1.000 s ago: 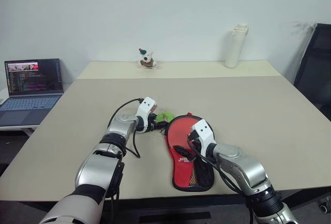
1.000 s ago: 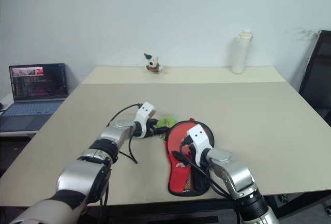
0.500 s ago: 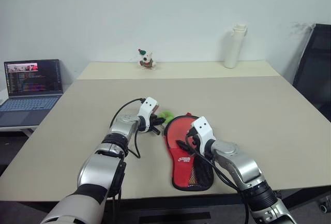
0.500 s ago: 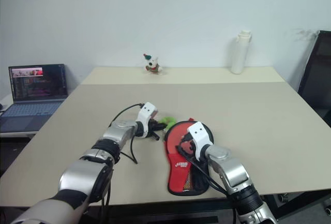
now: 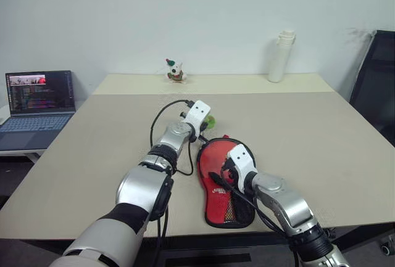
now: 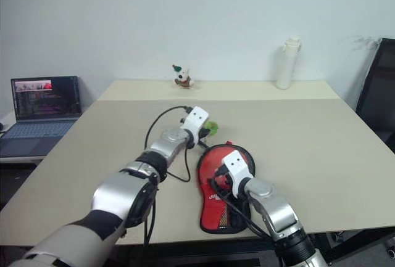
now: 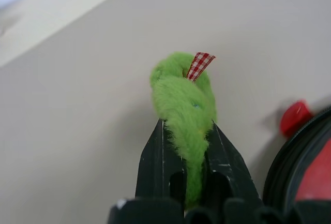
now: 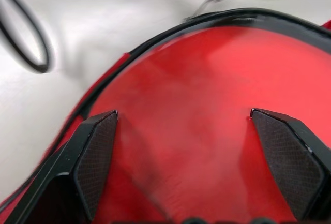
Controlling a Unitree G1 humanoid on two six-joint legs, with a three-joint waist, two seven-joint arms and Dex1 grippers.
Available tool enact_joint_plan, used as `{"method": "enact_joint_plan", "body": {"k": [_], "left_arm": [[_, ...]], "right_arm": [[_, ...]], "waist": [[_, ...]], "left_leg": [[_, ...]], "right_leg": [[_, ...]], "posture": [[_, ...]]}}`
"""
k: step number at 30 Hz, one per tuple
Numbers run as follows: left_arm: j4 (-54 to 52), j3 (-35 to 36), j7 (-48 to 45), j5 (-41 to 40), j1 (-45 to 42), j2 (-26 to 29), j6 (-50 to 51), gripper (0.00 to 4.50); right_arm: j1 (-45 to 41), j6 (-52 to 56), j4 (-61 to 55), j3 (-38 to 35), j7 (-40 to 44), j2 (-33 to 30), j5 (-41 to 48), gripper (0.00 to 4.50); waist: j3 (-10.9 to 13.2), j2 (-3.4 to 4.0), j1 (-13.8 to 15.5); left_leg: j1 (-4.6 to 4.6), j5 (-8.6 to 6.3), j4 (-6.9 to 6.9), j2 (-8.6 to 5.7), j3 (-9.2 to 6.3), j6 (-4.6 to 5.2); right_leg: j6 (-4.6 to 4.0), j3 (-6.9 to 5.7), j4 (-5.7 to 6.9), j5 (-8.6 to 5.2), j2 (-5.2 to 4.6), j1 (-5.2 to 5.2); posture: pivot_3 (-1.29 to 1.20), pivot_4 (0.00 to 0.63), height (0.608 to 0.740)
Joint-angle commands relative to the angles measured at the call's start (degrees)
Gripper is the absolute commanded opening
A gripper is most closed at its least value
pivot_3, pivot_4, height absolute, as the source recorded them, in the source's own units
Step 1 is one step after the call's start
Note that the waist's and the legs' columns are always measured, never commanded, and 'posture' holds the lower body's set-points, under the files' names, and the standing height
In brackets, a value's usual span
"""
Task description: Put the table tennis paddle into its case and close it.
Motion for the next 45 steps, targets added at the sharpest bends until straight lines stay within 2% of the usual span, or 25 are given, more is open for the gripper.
{"method": "enact_joint_plan", "body": {"k": [1, 9, 21, 33, 37, 43, 45], "left_arm": [[-0.86, -2.07, 2.75, 3.6, -4.04, -3.57, -4.61, 0.02], [-0.46, -8.27, 4.58, 11.79, -6.26, -9.58, -11.72, 0.02], [-0.55, -13.71, 3.41, 17.67, -5.76, -17.37, -19.34, 0.02], [-0.51, -12.93, -3.73, 16.42, -4.86, -18.05, -20.55, 0.02], [-0.57, -11.93, -3.99, 15.92, -5.27, -17.03, -19.72, 1.3], [-0.51, -11.96, -0.47, 16.8, -5.94, -15.3, -18.14, 3.53], [-0.61, -11.54, 0.48, 16.48, -6.26, -14.59, -17.97, 3.53]], "right_arm": [[5.34, 4.2, 2.67, 4.59, 0.9, -0.52, -1.17, 4.5], [8.38, 4.97, 1.32, 5.66, 0.49, -0.07, -2.12, 4.5], [10.01, 5.69, 0.15, 5.99, -0.04, 1.14, -2.57, 4.5], [8.98, 4.42, 1.69, 5.45, 0.2, 1.12, -2.92, 4.5], [8.24, 4.2, 2.21, 5.48, 0.4, 1.09, -3.12, 4.5], [7.23, 5.38, 1.77, 3.97, 1.41, 1.13, -1.77, 4.5], [6.87, 6.53, 0.61, 3.26, 2.07, 0.79, -1.02, 4.5]], "waist": [[-0.11, -0.05, 0.13], [-0.38, -0.24, 0.17], [-0.41, -0.26, 0.27], [-0.44, -0.23, 0.24], [-0.54, -0.23, 0.22], [-0.58, -0.21, 0.03], [-0.58, -0.21, -0.03]], "left_leg": [[0.0, 0.0, 0.0, 0.0, 0.01, 0.0], [0.06, 0.0, 0.0, -0.01, 0.11, -0.01], [0.01, -0.02, -0.03, -0.01, 0.12, -0.02], [0.03, -0.02, -0.04, -0.01, 0.15, -0.02], [0.04, -0.02, -0.04, -0.01, 0.15, -0.02], [0.09, -0.02, -0.04, 0.0, 0.14, -0.02], [0.1, -0.02, -0.04, 0.0, 0.14, -0.02]], "right_leg": [[0.0, -0.03, -0.01, 0.0, 0.0, 0.02], [0.0, -0.04, -0.03, -0.01, -0.01, 0.09], [0.01, -0.06, -0.15, -0.01, -0.02, 0.1], [0.0, -0.05, -0.15, -0.02, 0.01, 0.09], [0.0, -0.05, -0.15, -0.02, 0.02, 0.1], [0.0, -0.01, -0.11, -0.02, 0.06, 0.11], [0.0, 0.0, -0.1, -0.02, 0.07, 0.11]], "posture": [[0.0, 0.15, 0.74], [0.0, 0.15, 0.74], [0.0, 0.15, 0.74], [0.0, 0.15, 0.74], [0.0, 0.15, 0.74], [0.0, 0.15, 0.74], [0.0, 0.15, 0.74]]}}
